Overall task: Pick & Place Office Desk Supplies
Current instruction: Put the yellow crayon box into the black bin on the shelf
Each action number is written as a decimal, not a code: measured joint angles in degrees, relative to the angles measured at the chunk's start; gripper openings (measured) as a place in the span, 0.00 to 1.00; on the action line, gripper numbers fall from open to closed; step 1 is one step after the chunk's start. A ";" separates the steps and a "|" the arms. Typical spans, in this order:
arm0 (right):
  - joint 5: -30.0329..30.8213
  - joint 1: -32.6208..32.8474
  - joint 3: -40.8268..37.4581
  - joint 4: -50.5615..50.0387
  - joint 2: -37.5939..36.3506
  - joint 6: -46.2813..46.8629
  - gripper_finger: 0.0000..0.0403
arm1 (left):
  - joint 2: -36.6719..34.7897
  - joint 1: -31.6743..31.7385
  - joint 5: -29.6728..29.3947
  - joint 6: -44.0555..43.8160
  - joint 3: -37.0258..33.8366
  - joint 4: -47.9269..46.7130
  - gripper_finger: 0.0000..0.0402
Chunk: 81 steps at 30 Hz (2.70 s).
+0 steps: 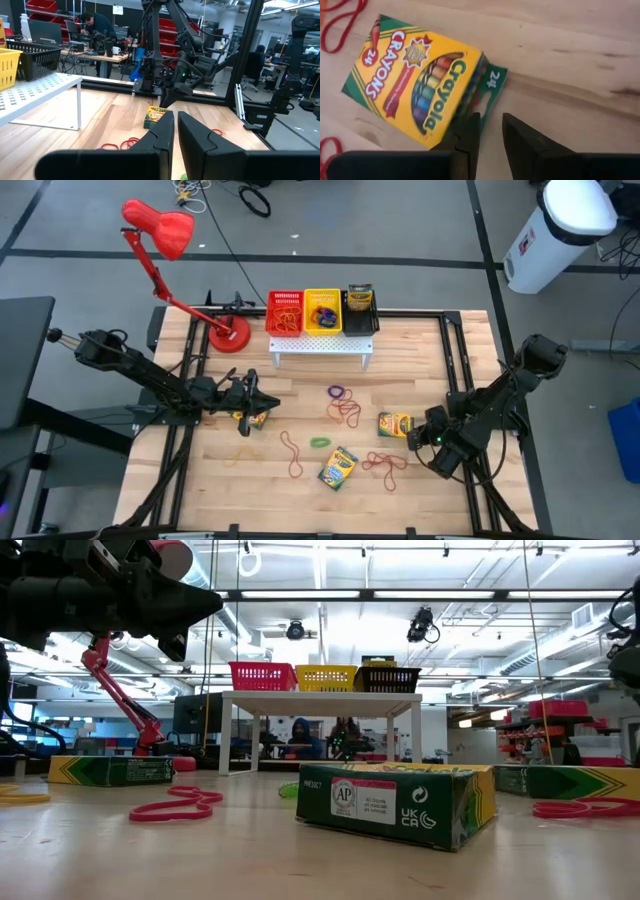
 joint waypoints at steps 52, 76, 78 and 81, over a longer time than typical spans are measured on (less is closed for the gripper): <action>1.89 -17.52 19.59 -12.54 -0.27 -42.75 0.00 | 0.00 0.00 0.00 0.00 0.00 -0.11 0.07; -6.89 -28.92 22.65 5.95 -0.12 -66.56 0.23 | 0.00 0.02 -0.01 0.00 0.00 -0.11 0.07; -6.85 -28.92 24.32 4.48 -0.16 -65.55 0.32 | 0.00 0.00 -0.01 0.00 0.01 -0.11 0.07; -6.94 -28.92 27.14 1.57 -0.19 -65.35 0.47 | 0.00 0.02 -0.01 0.00 0.00 -0.11 0.07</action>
